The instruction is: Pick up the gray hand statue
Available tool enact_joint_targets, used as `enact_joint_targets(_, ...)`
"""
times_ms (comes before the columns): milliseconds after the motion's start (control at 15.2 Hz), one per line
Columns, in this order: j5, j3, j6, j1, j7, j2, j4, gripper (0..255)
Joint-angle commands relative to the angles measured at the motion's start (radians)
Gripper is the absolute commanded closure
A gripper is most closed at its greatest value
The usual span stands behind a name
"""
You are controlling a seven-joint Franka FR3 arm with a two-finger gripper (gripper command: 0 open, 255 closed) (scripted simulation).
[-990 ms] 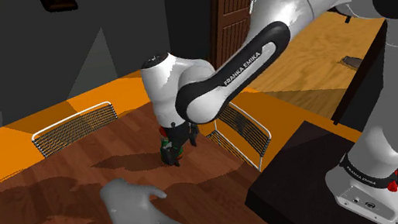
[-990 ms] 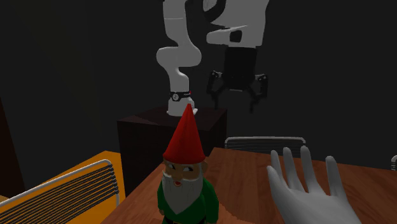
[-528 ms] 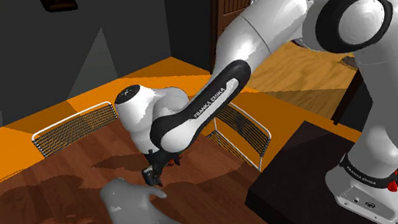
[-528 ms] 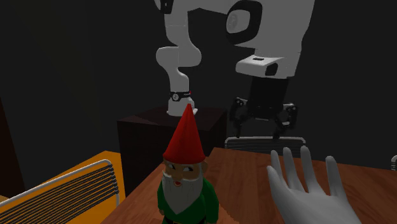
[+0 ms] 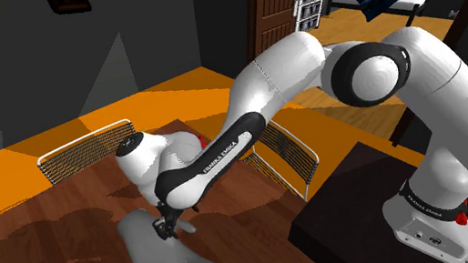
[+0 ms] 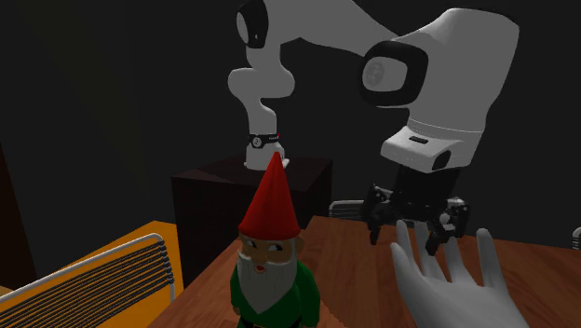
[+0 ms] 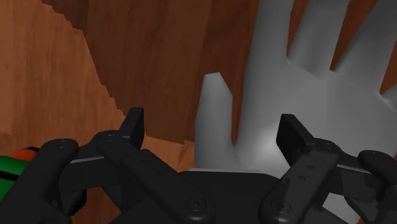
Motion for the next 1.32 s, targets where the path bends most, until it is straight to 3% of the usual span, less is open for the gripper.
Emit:
enact_joint_targets(0,-0.005,-0.006,0.012,0.006,0.001,0.025,0.014,0)
enact_joint_targets(330,-0.013,-0.015,0.034,0.013,0.003,0.061,0.028,0)
enact_joint_targets(396,-0.013,-0.014,0.033,0.014,0.004,0.061,0.028,255)
enact_joint_targets(1254,-0.004,-0.005,0.009,0.005,0.001,0.021,0.012,255)
